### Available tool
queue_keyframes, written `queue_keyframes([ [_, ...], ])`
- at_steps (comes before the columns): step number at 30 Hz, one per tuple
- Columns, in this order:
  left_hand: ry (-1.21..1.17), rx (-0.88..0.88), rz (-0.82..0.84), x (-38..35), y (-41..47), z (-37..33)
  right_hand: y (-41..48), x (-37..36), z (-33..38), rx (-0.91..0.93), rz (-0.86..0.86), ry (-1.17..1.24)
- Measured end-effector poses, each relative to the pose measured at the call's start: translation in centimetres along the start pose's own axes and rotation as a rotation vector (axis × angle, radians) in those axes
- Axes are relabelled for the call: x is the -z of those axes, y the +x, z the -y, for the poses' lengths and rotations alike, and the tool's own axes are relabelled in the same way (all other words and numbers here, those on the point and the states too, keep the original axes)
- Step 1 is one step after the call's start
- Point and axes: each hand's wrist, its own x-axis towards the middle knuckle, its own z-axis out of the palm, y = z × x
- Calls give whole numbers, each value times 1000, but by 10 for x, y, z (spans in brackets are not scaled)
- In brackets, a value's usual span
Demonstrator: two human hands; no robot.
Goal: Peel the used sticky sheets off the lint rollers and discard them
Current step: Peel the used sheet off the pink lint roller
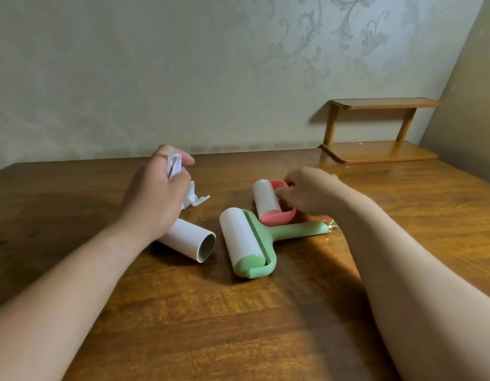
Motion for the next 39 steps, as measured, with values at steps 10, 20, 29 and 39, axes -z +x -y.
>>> queue_keyframes([
  [10,-56,11,3,6,-2,1,-5,11,16,269,-744,327],
  [20,-57,16,20,7,-1,7,-12,17,15,322,-814,615],
  [29,-74,174,205,21,13,12,1,-14,7,48,-235,325],
  [39,119,262,307,6,23,23,-12,-8,31,136,-522,299],
])
